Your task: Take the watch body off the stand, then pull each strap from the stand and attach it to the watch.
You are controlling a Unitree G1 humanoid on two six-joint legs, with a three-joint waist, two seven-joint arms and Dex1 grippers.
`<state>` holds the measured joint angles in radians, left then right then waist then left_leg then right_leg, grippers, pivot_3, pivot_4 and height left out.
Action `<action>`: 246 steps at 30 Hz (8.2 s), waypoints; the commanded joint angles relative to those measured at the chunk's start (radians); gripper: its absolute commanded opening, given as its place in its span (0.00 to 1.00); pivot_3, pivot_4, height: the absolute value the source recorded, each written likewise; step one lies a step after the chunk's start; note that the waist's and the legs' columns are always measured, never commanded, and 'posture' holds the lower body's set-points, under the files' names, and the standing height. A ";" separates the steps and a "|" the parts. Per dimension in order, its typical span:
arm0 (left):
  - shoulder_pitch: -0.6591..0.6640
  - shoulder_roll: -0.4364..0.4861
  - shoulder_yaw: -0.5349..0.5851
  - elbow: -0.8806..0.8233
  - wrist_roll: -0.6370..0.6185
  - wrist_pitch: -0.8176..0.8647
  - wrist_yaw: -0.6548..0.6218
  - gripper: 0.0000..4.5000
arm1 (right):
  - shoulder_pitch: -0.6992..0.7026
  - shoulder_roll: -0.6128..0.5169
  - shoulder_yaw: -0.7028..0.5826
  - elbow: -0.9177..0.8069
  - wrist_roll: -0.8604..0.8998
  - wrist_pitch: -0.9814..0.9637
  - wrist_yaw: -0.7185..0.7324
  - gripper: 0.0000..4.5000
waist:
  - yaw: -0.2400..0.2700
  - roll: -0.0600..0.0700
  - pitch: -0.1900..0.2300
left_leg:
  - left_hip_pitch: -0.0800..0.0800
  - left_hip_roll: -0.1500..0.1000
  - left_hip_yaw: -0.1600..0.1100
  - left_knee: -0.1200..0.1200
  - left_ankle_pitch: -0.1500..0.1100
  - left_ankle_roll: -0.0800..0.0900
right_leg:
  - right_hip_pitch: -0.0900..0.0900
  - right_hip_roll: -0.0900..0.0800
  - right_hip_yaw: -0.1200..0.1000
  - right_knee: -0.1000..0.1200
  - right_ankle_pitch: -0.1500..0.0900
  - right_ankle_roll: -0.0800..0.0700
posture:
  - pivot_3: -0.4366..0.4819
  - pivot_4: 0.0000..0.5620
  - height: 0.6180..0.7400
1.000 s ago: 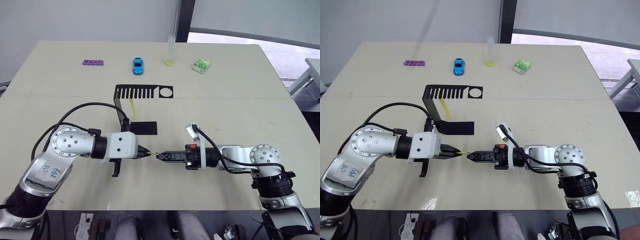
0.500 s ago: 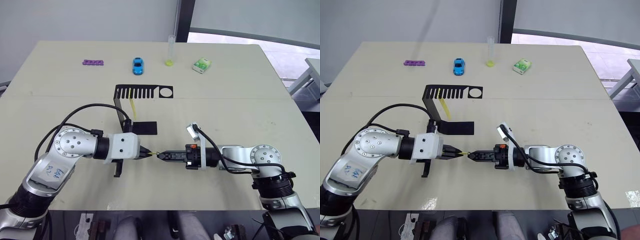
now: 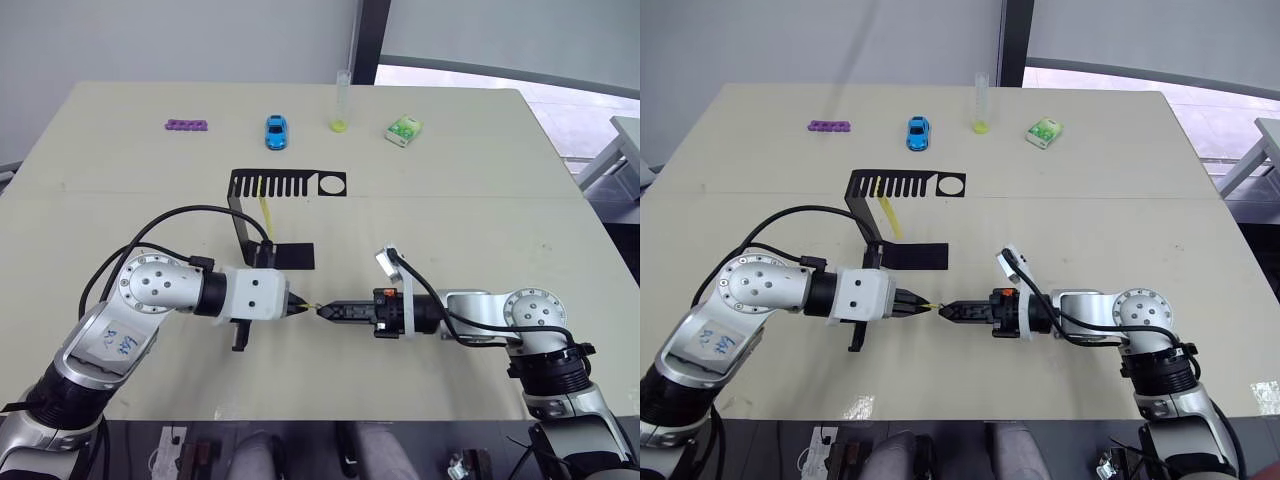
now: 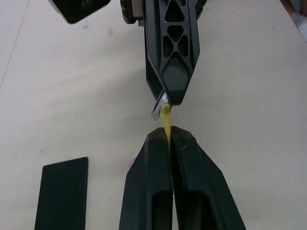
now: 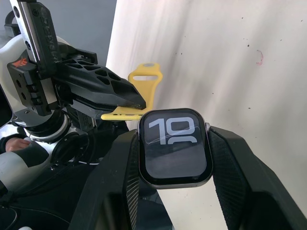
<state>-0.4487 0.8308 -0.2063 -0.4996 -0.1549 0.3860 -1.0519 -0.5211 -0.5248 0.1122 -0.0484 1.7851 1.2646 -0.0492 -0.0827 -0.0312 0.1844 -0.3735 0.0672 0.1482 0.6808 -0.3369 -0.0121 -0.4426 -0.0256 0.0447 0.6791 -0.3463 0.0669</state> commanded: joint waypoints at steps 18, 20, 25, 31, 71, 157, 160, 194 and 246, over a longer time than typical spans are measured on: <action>-0.052 -0.054 -0.060 -0.052 0.064 0.001 0.004 0.00 | -0.022 0.003 0.047 -0.025 0.102 0.004 -0.014 0.36 | 0.000 0.000 0.000 | 0.000 0.000 0.000 0.000 0.000 0.000 | 0.000 0.000 0.000 0.000 0.000 0.000 | 0.48 0.27 1.00; -0.054 -0.061 -0.066 -0.056 0.071 0.008 0.005 0.00 | -0.024 0.001 0.052 -0.026 0.109 0.003 -0.018 0.36 | 0.000 0.000 0.000 | 0.000 0.000 0.000 0.000 0.000 0.000 | 0.000 0.000 0.000 0.000 0.000 0.000 | 0.48 0.27 1.00; -0.060 -0.072 -0.076 -0.061 0.088 0.022 0.006 0.00 | -0.025 -0.002 0.060 -0.029 0.121 0.000 -0.026 0.36 | 0.000 0.000 0.000 | 0.000 0.000 0.000 0.000 0.000 0.000 | 0.000 0.000 0.000 0.000 0.000 0.000 | 0.48 0.27 1.00; -0.070 -0.085 -0.091 -0.057 0.107 0.033 0.010 0.00 | -0.023 -0.009 0.071 -0.035 0.134 -0.009 -0.032 0.36 | 0.001 0.000 0.000 | 0.000 0.000 0.000 0.000 0.000 0.000 | 0.000 0.000 0.000 0.000 0.000 0.000 | 0.48 0.27 1.00; -0.077 -0.149 -0.120 -0.013 0.196 0.058 0.028 0.00 | -0.027 -0.041 0.100 -0.046 0.154 -0.006 -0.017 0.36 | 0.002 0.000 0.000 | 0.000 0.000 0.000 0.001 0.000 0.000 | 0.000 0.000 0.000 0.001 0.000 0.000 | 0.48 0.27 1.00; 0.547 0.106 0.719 -0.025 -0.467 -0.045 -0.224 1.00 | -0.027 0.017 0.434 -0.059 -1.668 -1.096 1.096 0.36 | -0.001 -0.002 -0.001 | 0.003 -0.001 -0.002 0.003 -0.001 0.000 | 0.001 -0.001 -0.003 0.005 -0.002 -0.004 | 0.48 0.27 1.00; 0.560 0.107 0.726 -0.030 -0.467 -0.045 -0.220 1.00 | -0.008 -0.008 0.403 -0.037 -1.668 -1.083 1.109 0.36 | -0.002 -0.002 -0.001 | 0.003 -0.001 -0.002 0.003 -0.001 0.000 | 0.001 -0.001 -0.003 0.005 -0.002 -0.004 | 0.48 0.27 1.00; 0.797 -0.072 1.034 0.410 -0.304 -0.305 -0.033 1.00 | 0.212 -0.384 -0.383 0.746 -1.471 -1.629 1.222 0.98 | 0.000 -0.003 -0.002 | 0.011 0.000 -0.002 0.002 -0.002 0.000 | 0.011 0.000 -0.004 0.001 -0.003 -0.004 | 0.48 0.27 1.00; 0.756 -0.488 0.403 -0.261 -0.191 -0.113 0.687 1.00 | -0.311 0.410 0.073 0.888 -1.714 -1.397 0.979 0.02 | -0.007 -0.001 -0.001 | 0.037 0.001 0.001 -0.012 -0.003 -0.004 | 0.034 0.001 -0.002 -0.008 -0.003 -0.005 | 0.48 0.27 1.00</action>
<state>0.3197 0.3486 0.2104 -0.7403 -0.3623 0.2719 -0.3898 -0.8273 -0.1206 0.1906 0.8187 0.0787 -0.1182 0.9328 -0.0898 -0.0318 0.1835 -0.3364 0.0682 0.1487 0.6684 -0.3401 -0.0157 -0.4089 -0.0248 0.0427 0.6714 -0.3492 0.0620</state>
